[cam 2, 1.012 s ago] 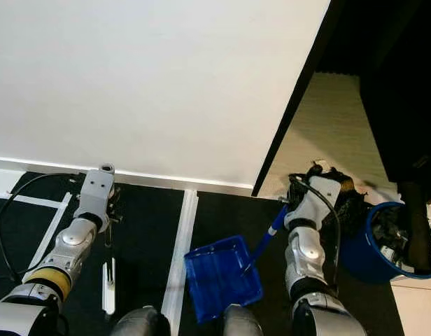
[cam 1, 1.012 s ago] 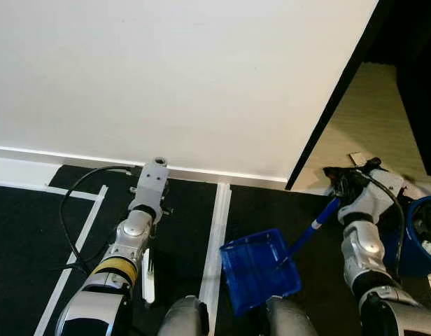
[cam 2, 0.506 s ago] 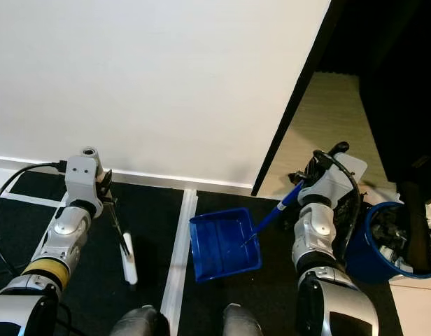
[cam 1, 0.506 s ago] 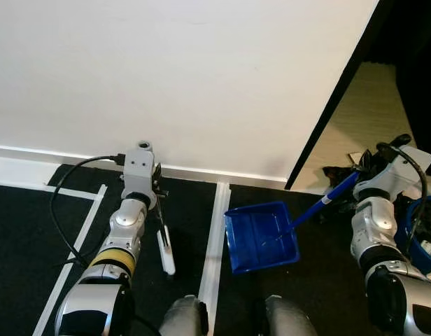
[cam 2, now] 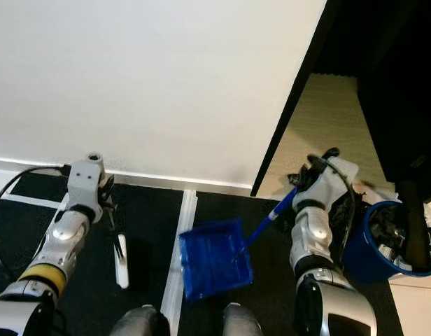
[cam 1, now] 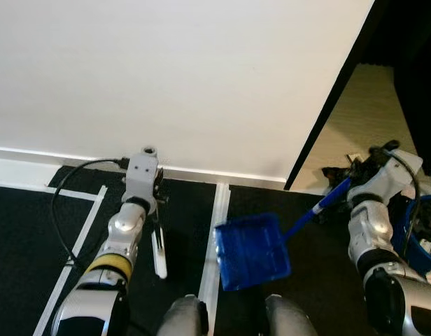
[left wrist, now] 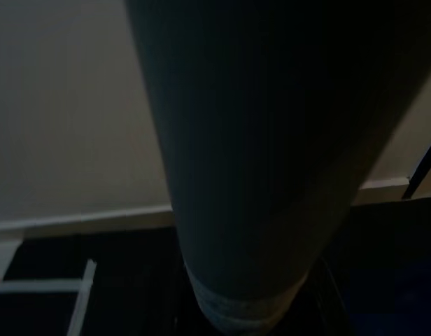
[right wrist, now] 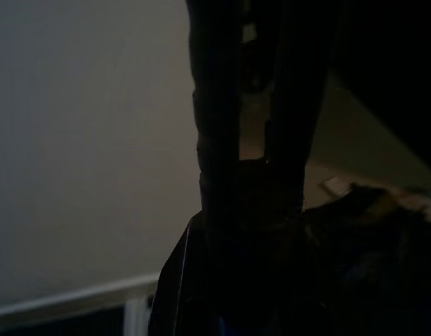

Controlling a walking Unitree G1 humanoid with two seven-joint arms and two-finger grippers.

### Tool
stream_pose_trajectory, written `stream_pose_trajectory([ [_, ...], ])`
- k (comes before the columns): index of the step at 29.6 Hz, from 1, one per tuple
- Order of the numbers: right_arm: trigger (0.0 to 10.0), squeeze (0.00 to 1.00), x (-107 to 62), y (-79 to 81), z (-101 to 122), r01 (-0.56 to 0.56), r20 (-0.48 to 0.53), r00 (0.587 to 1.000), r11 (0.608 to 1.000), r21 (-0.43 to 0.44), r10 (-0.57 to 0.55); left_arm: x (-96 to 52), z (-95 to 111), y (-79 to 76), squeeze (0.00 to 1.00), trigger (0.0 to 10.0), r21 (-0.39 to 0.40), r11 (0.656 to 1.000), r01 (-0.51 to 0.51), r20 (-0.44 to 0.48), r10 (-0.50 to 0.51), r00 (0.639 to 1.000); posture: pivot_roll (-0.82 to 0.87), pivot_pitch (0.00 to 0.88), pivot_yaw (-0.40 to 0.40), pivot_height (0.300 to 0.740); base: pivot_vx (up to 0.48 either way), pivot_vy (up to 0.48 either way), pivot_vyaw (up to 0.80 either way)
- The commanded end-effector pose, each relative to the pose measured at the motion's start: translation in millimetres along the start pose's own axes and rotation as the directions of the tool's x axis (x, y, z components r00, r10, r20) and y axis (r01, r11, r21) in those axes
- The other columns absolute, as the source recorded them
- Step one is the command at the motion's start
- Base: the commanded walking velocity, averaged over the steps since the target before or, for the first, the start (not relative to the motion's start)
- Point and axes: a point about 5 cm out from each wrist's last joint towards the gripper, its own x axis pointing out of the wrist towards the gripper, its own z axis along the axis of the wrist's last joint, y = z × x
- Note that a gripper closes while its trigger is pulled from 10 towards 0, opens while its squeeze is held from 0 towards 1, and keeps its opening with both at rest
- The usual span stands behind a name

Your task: Sweep floor

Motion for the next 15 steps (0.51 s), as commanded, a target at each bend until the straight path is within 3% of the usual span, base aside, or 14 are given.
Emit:
stream_pose_trajectory([
  [1, 10.0, 0.0, 0.6, -3.5, 3, 0.02, 0.021, 1.0, 0.999, 0.042, -0.021, 0.2, 2, -1.2, 0.0, 10.0, -0.035, 0.999, -0.019, 0.012, 0.019, 1.0, 0.11, 0.032, -0.023, 0.74, 0.0, 0.0, 0.0],
  [6, 10.0, 0.0, -1.4, 0.2, -5, 0.013, -0.027, 1.0, 0.998, 0.059, -0.012, 0.8, 4, -0.7, 0.0, 10.0, -0.054, 0.998, -0.037, 0.024, 0.039, 0.999, 0.12, 0.029, -0.036, 0.74, 0.0, 0.0, 0.21],
  [11, 10.0, 0.0, 0.7, 10.4, -6, -0.014, -0.047, 0.999, 1.0, 0.016, 0.015, 8.4, 10, 0.8, 0.0, 10.0, -0.096, 0.992, -0.077, -0.001, 0.077, 0.997, 0.12, 0.032, -0.048, 0.74, 0.0, 0.0, 0.8],
  [12, 10.0, 0.0, 1.7, 14.2, -6, -0.028, -0.048, 0.998, 0.999, 0.026, 0.029, 8.7, 9, 0.0, 0.0, 10.0, -0.055, 0.996, -0.063, -0.012, 0.062, 0.998, 0.13, 0.034, -0.047, 0.74, 0.0, 0.0, 0.8],
  [15, 10.0, 0.0, 1.9, 15.0, -6, -0.032, -0.048, 0.998, 0.999, 0.03, 0.033, 8.5, 8, -0.1, 0.0, 10.0, -0.041, 0.997, -0.062, -0.024, 0.062, 0.998, 0.13, 0.034, -0.048, 0.74, 0.0, 0.0, 0.8],
])
